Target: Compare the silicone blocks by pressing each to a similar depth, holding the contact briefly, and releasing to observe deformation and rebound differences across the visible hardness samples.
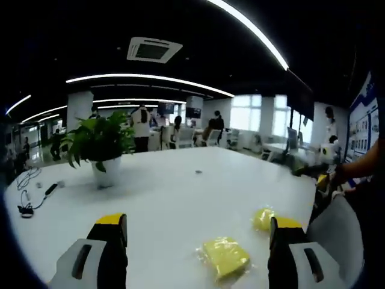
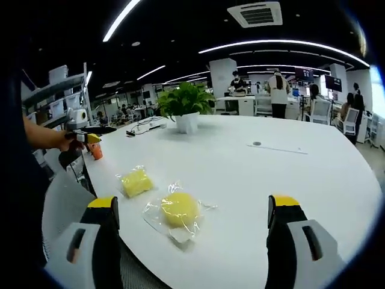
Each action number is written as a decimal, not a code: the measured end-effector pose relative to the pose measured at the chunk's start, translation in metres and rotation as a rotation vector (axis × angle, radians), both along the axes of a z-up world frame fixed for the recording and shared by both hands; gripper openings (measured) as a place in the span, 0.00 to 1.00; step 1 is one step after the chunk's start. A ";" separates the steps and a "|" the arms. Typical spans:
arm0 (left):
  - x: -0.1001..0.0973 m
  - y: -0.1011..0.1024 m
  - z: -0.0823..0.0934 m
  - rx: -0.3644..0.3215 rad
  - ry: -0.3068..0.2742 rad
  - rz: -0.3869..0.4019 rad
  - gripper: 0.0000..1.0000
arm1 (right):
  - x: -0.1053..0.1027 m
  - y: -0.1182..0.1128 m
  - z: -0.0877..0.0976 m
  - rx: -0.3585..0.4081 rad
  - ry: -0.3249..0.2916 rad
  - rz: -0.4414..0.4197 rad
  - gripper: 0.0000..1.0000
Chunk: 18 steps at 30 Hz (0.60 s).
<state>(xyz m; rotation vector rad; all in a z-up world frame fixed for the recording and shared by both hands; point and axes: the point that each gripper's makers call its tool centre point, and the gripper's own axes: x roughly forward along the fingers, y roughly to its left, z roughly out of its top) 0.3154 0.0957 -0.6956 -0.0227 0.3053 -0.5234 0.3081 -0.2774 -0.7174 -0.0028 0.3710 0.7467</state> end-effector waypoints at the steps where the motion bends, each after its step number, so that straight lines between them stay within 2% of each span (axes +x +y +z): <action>1: -0.003 0.003 -0.002 0.001 0.004 0.003 1.00 | -0.002 0.002 0.000 -0.003 -0.005 0.002 0.96; 5: -0.016 0.008 -0.012 0.021 0.024 -0.012 1.00 | -0.011 0.005 -0.003 -0.004 0.006 -0.009 0.96; 6: -0.019 0.009 -0.016 0.033 0.028 -0.013 1.00 | -0.013 0.003 -0.009 -0.022 0.026 -0.024 0.96; 8: -0.027 0.011 -0.025 0.009 0.060 -0.013 1.00 | -0.019 0.000 -0.018 -0.018 0.099 -0.062 0.96; 10: -0.034 0.013 -0.032 0.008 0.066 -0.018 1.00 | -0.019 -0.005 -0.019 -0.044 0.050 -0.072 0.96; 13: -0.042 0.016 -0.043 0.024 0.080 -0.024 1.00 | -0.020 -0.012 -0.023 -0.056 0.055 -0.093 0.96; 18: -0.049 0.020 -0.037 0.006 0.064 0.009 1.00 | -0.026 -0.013 -0.024 -0.083 0.018 -0.062 0.96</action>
